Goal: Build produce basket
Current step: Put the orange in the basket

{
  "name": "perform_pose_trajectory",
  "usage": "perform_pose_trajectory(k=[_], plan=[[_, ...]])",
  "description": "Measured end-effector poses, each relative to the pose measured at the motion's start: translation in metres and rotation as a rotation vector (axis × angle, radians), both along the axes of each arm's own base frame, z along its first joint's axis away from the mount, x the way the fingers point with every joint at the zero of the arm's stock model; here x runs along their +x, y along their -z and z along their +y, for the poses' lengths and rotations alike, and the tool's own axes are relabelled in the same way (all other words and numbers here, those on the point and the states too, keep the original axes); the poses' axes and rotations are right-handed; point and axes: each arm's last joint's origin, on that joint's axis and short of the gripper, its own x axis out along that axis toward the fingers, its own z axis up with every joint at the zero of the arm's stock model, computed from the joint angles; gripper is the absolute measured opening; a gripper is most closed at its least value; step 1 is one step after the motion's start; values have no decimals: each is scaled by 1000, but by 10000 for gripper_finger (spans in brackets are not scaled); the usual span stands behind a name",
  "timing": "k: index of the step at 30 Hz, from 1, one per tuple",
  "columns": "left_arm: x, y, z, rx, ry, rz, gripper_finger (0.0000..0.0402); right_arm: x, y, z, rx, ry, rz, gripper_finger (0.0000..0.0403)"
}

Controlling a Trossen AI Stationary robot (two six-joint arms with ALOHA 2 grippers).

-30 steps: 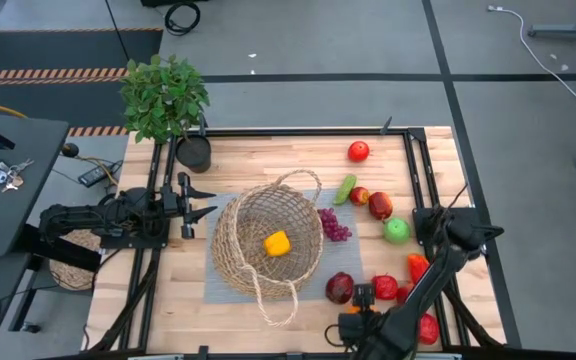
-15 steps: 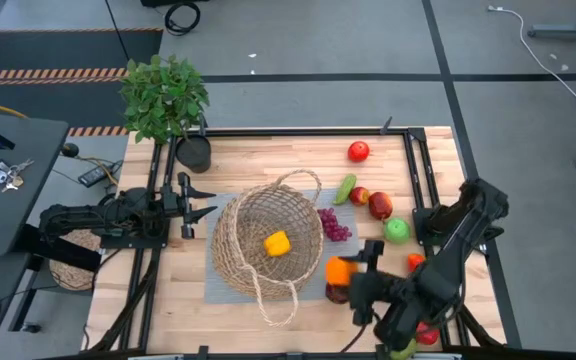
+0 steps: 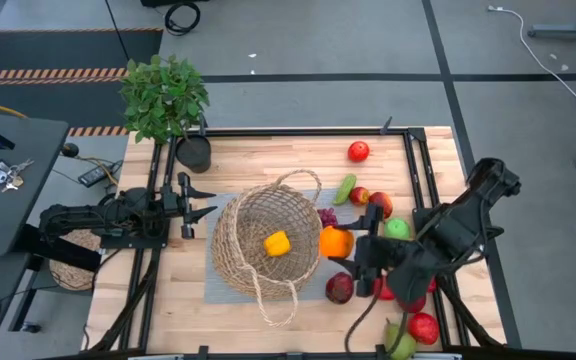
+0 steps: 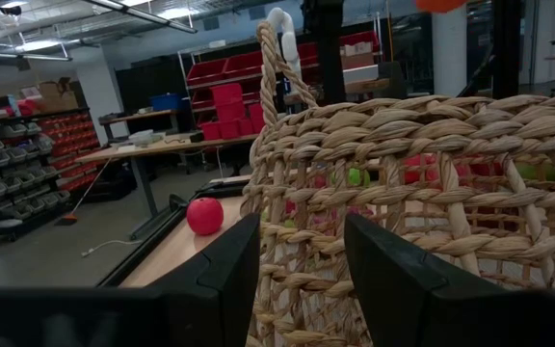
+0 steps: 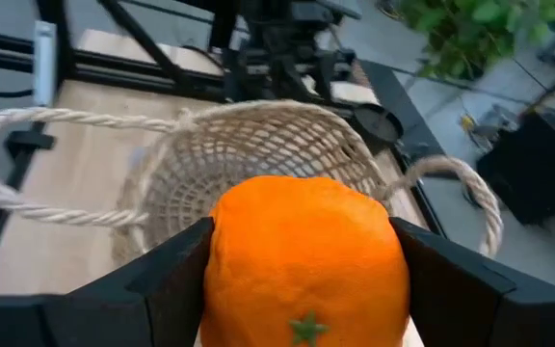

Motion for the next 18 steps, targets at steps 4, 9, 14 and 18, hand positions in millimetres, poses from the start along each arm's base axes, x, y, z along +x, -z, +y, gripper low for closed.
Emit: perform_pose_trajectory(k=[4, 9, 14, 18], plan=[[0, 0, 0, 0, 0, 0, 160, -5, -3, -8, 17, -77, -20, 295], [0, 0, 0, 0, 0, 0, 160, -14, -9, -28, 42, -124, -69, 295], [0, 0, 0, 0, 0, 0, 160, -18, -8, -45, 68, -225, -110, 295], [0, 0, 0, 0, 0, 0, 160, -17, 1, -57, 99, -337, -153, 295]])
